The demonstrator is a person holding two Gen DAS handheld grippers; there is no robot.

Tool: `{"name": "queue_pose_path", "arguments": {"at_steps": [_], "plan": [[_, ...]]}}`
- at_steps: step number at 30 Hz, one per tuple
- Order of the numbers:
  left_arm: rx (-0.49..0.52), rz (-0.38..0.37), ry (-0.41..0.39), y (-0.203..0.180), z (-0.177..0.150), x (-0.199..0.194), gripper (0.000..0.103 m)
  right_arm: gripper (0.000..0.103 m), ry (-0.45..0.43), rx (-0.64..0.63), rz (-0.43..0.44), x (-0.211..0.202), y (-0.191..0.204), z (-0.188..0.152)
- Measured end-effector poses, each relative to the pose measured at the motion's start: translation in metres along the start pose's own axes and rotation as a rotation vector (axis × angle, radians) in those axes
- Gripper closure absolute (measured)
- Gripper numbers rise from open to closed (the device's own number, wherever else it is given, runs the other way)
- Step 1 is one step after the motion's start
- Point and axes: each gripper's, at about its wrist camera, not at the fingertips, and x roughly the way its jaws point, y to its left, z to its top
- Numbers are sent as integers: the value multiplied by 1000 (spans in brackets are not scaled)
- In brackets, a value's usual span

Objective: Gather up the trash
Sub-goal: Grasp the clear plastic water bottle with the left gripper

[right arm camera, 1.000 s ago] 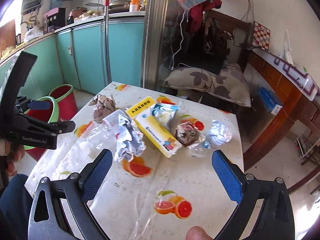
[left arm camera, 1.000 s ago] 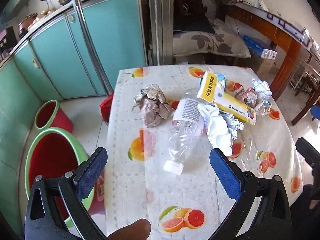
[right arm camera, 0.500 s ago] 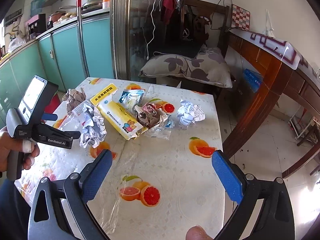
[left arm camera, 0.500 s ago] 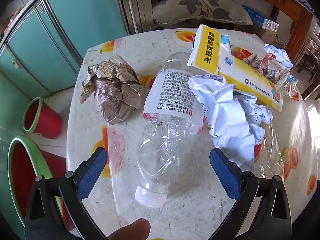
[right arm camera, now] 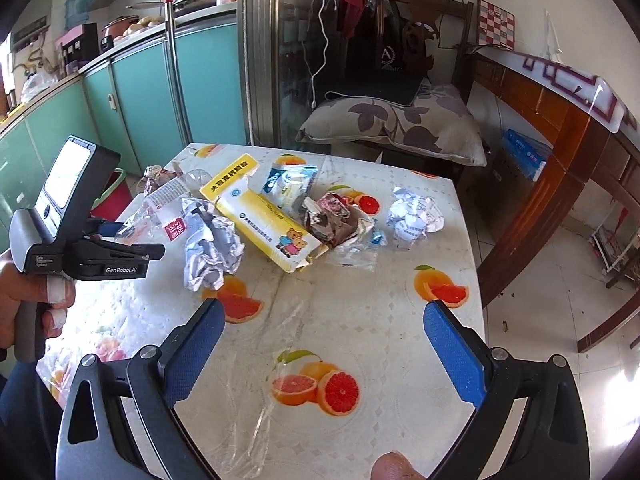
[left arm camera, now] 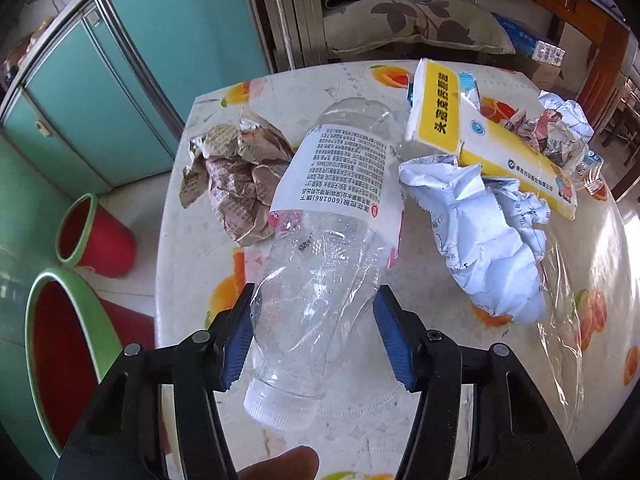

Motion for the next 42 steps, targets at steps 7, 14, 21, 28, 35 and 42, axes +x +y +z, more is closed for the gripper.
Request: {"name": "queue_pose_path", "arguments": {"at_steps": [7, 14, 21, 28, 35, 42], "plan": [[-29, -15, -83, 19, -10, -44, 47, 3, 14, -27, 81, 24, 48, 10], [-73, -63, -147, 44, -17, -73, 48, 3, 24, -82, 118, 55, 92, 18], [-103, -126, -216, 62, -24, -96, 48, 3, 15, -145, 134, 72, 117, 20], [-87, -156, -258, 61, -26, -107, 48, 3, 15, -145, 132, 70, 116, 13], [-61, -167, -223, 51, -25, -95, 56, 3, 14, -143, 117, 65, 105, 8], [-36, -161, -162, 37, -16, -72, 9, 3, 9, -124, 89, 53, 84, 0]]}}
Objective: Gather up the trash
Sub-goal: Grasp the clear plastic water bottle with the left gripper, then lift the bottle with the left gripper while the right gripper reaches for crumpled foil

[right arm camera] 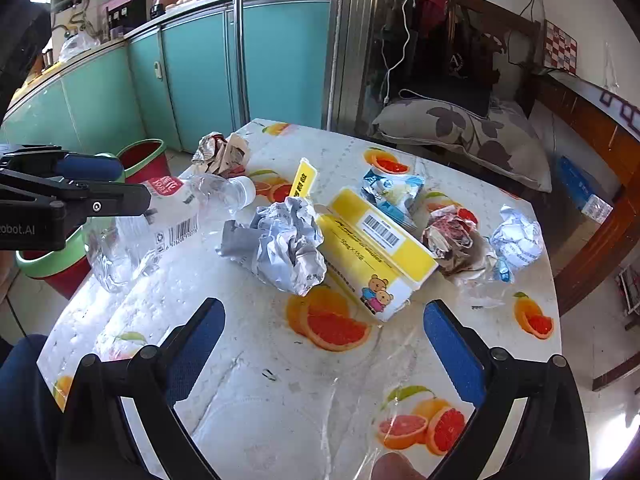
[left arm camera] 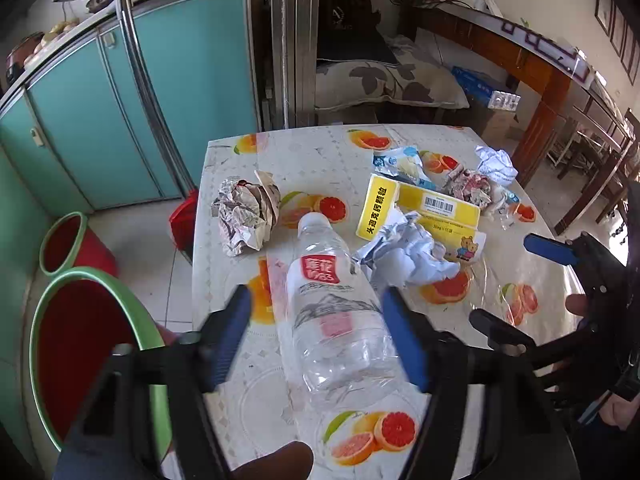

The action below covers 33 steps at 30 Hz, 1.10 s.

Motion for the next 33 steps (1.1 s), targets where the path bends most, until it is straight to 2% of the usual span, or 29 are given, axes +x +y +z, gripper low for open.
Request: {"name": "queue_pose_path", "arguments": {"at_steps": [1, 4, 13, 14, 16, 17, 18, 19, 23, 33], "plan": [[-14, 5, 2, 1, 0, 2, 1, 3, 0, 4, -3, -2, -3, -2], [-29, 18, 29, 1, 0, 10, 0, 3, -1, 13, -13, -5, -11, -5], [1, 62, 200, -5, -8, 60, 1, 3, 1, 34, -17, -4, -19, -6], [-1, 56, 210, -5, -9, 63, 5, 3, 3, 33, -20, -3, -20, -6], [-6, 67, 239, -5, -11, 70, 19, 3, 4, 37, -22, -3, -22, -6], [-5, 73, 255, -5, -12, 74, 34, 3, 5, 42, -21, -3, -23, -7], [-8, 67, 272, -4, -14, 77, 45, 3, 6, 44, -22, -3, -24, -7], [-12, 60, 287, -3, -15, 80, 47, 3, 6, 46, -23, -2, -25, -7], [-18, 45, 279, -1, -17, 75, 49, 3, 6, 46, -20, -1, -25, -6], [-85, 44, 116, 23, 0, 7, 49, 3, -19, -30, 15, 9, 6, 14]]}}
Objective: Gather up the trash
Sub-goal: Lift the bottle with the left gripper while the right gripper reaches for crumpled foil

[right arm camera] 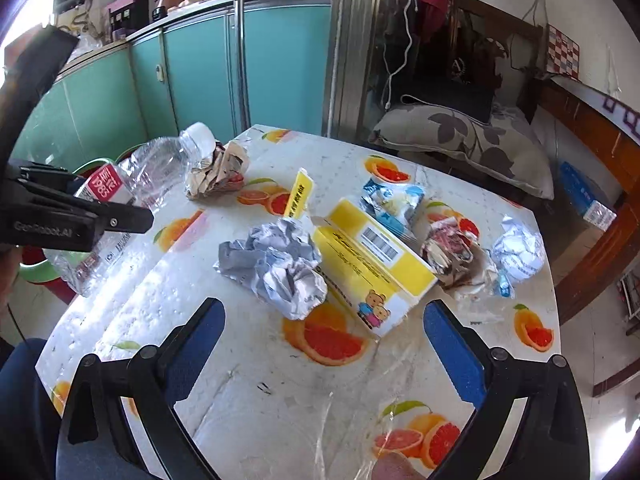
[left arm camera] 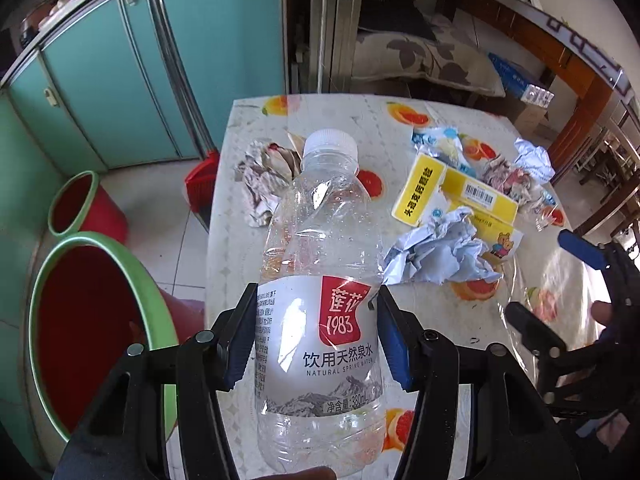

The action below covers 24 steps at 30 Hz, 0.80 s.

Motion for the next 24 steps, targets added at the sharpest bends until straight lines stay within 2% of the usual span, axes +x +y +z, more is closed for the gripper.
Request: {"name": "queue_pose_path", "arguments": {"at_steps": [7, 10, 13, 17, 20, 22, 23, 24], "plan": [[-57, 4, -68, 26, 1, -34, 49, 3, -12, -230, -17, 37, 52, 22], [-79, 2, -80, 37, -3, -40, 48, 3, 7, -338, -51, 61, 68, 20], [-84, -2, -85, 40, -7, -44, 48, 3, 48, -393, -66, 84, 74, 16], [-95, -7, -89, 43, -9, -45, 48, 3, 69, -405, -89, 98, 75, 10], [-103, -18, -92, 45, -11, -44, 48, 4, 104, -310, -76, 103, 61, 12], [-102, -16, -93, 44, -10, -43, 48, 7, 120, -259, -38, 104, 52, 13], [-103, -19, -93, 44, -11, -43, 48, 24, 118, -249, -34, 104, 50, 13], [-103, -21, -93, 44, -11, -43, 48, 52, 116, -239, -27, 102, 47, 13]]}}
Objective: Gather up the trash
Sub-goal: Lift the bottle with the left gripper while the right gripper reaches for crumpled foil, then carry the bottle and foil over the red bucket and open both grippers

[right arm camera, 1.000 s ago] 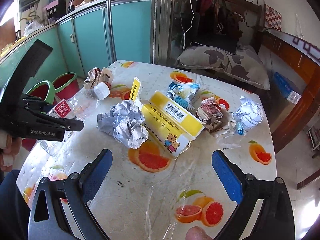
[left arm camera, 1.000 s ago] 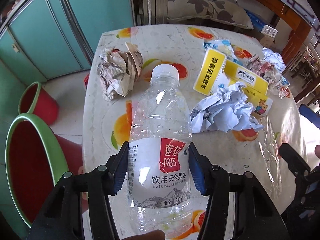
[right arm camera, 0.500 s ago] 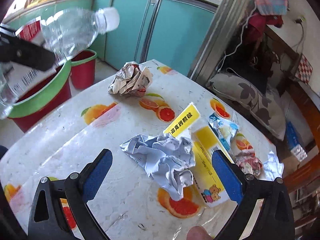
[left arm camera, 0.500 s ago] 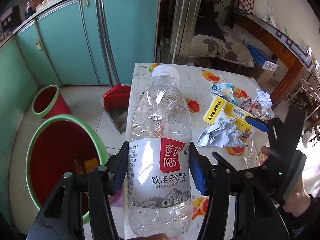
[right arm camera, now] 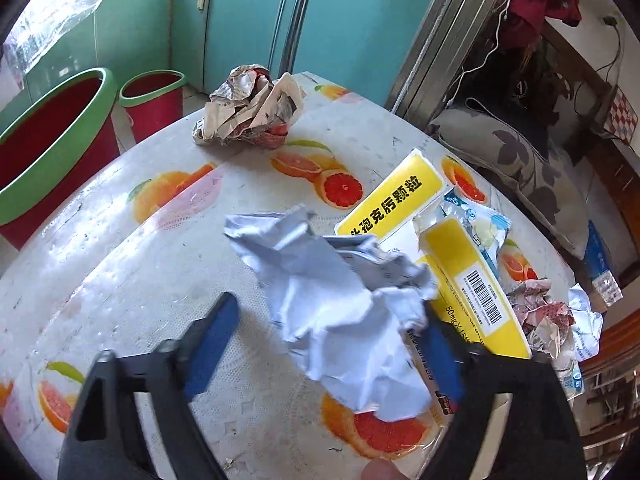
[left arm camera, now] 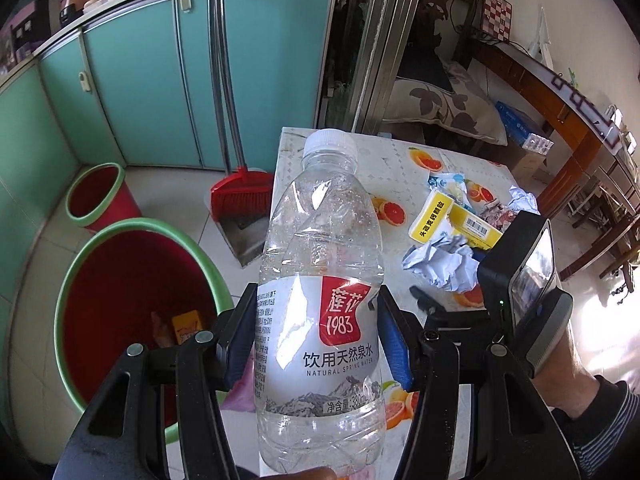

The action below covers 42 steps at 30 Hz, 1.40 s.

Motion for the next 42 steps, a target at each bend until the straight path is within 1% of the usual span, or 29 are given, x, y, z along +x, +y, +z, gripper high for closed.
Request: {"name": "queue_pose_path", "arguments": {"at_steps": [1, 3, 5, 9, 11, 15, 19, 23, 27, 31, 32, 34, 36, 38, 42], "plan": [[-1, -2, -1, 0, 0, 0, 48, 54, 8, 4, -16, 0, -2, 0], [-2, -1, -2, 0, 0, 0, 48, 56, 12, 21, -1, -3, -6, -2], [-3, -4, -5, 1, -1, -3, 48, 57, 0, 37, -6, -12, -9, -3], [1, -3, -13, 1, -1, -7, 48, 57, -55, 96, -7, -49, -14, -5], [3, 1, -21, 2, 0, -10, 48, 57, -84, 104, -8, -70, -14, -4], [-16, 21, -40, 13, 2, -20, 48, 57, -141, 105, 27, -107, -4, 6], [-42, 81, -57, 42, 3, -30, 48, 57, -173, 126, 66, -127, 7, 24], [-59, 179, -60, 81, 0, -34, 48, 57, -204, 115, 86, -139, 27, 46], [-97, 222, -18, 121, -10, -26, 48, 57, -230, 88, 112, -147, 52, 70], [-134, 215, 28, 147, -22, -15, 48, 57, -243, 73, 132, -148, 75, 93], [-143, 211, 34, 149, -23, -14, 47, 57, -246, 68, 136, -148, 80, 97], [-162, 207, 35, 156, -26, -14, 40, 57, -252, 55, 150, -149, 93, 107], [-184, 186, 33, 163, -27, -16, 34, 57, -251, 44, 164, -148, 104, 115], [-201, 171, 20, 168, -27, -20, 33, 57, -252, 35, 174, -147, 115, 121], [-243, 165, -30, 180, -25, -35, 24, 57, -249, 10, 202, -143, 137, 129]]}}
